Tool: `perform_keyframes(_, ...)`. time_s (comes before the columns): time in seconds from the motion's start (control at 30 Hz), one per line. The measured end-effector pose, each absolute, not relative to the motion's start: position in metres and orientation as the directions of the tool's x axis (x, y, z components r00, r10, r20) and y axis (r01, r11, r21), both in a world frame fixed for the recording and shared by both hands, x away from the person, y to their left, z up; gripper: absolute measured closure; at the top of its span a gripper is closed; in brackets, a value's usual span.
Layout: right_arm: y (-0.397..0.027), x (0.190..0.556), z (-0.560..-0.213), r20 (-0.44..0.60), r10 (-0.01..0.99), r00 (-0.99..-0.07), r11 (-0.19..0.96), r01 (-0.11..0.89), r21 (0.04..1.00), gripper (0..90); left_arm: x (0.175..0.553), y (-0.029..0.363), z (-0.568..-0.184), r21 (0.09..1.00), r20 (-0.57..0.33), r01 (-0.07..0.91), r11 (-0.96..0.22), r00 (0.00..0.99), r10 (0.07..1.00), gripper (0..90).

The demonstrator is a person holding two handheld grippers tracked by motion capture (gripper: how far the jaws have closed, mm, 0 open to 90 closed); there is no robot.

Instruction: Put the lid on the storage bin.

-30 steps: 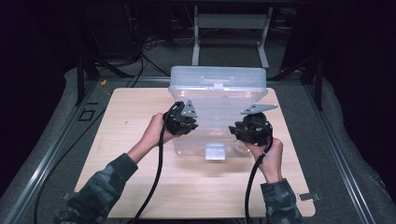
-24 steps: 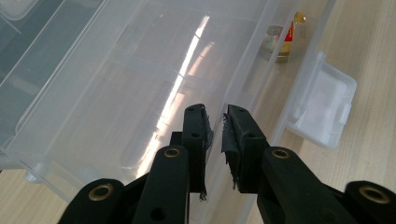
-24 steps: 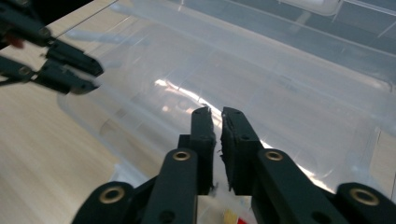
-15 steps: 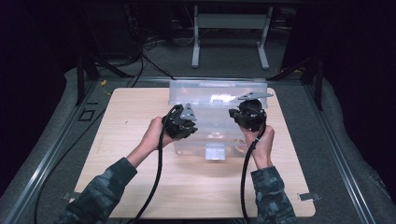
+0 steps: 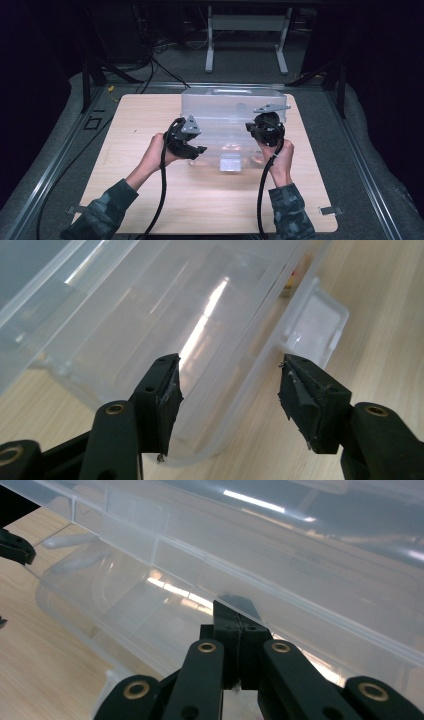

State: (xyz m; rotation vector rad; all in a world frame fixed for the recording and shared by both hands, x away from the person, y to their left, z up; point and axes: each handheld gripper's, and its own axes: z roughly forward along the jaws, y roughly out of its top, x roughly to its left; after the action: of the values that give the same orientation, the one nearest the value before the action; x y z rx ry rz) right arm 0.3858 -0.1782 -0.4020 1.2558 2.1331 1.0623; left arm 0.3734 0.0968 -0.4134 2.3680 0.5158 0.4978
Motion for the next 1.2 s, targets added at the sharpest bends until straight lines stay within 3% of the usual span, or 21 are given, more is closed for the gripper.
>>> perform_keyframes(0.3,-0.191,0.378,-0.405,0.007,0.886,-0.464,0.275,0.539,0.796,90.0,0.356,0.125,-0.412,0.688,0.22,0.248,-0.683,0.825,0.521,34.1)
perform_keyframes(0.7,-0.191,0.374,-0.407,-0.003,0.886,-0.464,0.287,0.544,0.789,90.0,0.354,0.177,-0.433,0.671,0.142,0.372,-0.641,0.785,0.604,24.0)
perform_keyframes(0.87,-0.189,0.372,-0.407,-0.007,0.886,-0.463,0.292,0.546,0.785,90.0,0.357,0.19,-0.446,0.633,0.167,0.418,-0.652,0.748,0.642,16.8)
perform_keyframes(1.2,-0.189,0.363,-0.409,-0.004,0.888,-0.46,0.293,0.557,0.777,90.0,0.352,0.219,-0.48,0.61,0.112,0.509,-0.608,0.704,0.702,14.7)
